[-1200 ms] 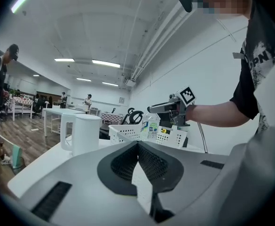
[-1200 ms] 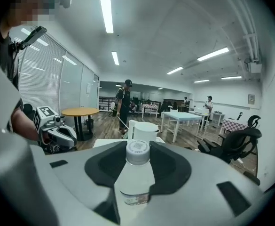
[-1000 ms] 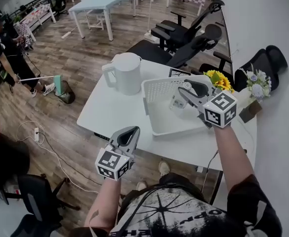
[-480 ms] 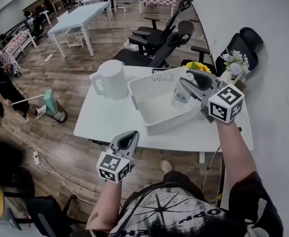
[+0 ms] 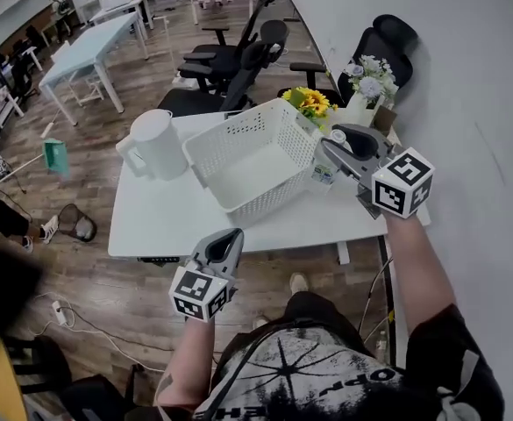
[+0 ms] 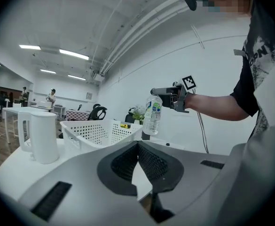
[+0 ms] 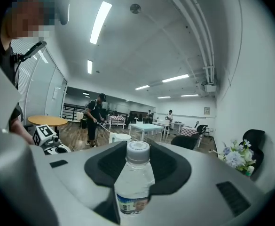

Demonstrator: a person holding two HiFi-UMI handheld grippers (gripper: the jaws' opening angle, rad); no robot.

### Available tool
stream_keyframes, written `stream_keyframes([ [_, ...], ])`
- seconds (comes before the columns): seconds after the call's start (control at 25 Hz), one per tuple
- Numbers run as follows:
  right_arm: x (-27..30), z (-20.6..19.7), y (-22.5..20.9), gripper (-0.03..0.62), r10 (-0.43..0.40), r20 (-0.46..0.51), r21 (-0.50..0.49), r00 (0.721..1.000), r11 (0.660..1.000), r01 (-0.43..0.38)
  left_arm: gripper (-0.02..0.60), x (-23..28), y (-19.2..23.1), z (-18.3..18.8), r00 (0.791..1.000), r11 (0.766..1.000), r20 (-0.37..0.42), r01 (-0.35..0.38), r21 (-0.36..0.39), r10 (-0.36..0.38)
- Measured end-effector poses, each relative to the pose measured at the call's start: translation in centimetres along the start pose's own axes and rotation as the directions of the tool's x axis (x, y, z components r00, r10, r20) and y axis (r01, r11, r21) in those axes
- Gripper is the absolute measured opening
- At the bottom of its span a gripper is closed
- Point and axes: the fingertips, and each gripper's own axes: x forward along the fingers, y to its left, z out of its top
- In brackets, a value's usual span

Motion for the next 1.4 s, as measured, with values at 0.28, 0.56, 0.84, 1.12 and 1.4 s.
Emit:
stream_keyframes([
  [0.28,-3.7,-4.4,-1.9,0.161,-0.063,-0.070,0.039,0.996,0.997,0.066,0.009,3.1,-2.6,-0.1,0.997,0.997,-0.027,0.076,0.012,-0.076],
  [0.56,-6.1,-10.1,-3.9,0.161,-0.064,-0.130,0.082,0.989,0.994,0.076,0.009,6.8,-4.8,-0.6,0.993,0.996,-0.071,0.094,0.005,-0.093],
  [0.84,-6.7,-15.4,-5.4,0.161,-0.016,-0.180,0.109,0.984,0.993,0.036,0.009,10.6,-6.8,-1.8,0.990,0.996,-0.109,0.083,-0.023,-0.085],
  [1.12,-7.2,-19.3,-6.4,0.161,0.028,-0.200,0.140,0.979,0.990,0.000,0.009,13.9,-8.9,-2.9,0.985,0.995,-0.142,0.088,-0.053,-0.094],
  [1.4,-6.8,-21.2,-6.9,0.161,0.090,-0.206,0.140,0.974,0.988,-0.062,0.009,16.8,-9.7,-3.8,0.985,0.994,-0.154,0.066,-0.085,-0.079],
])
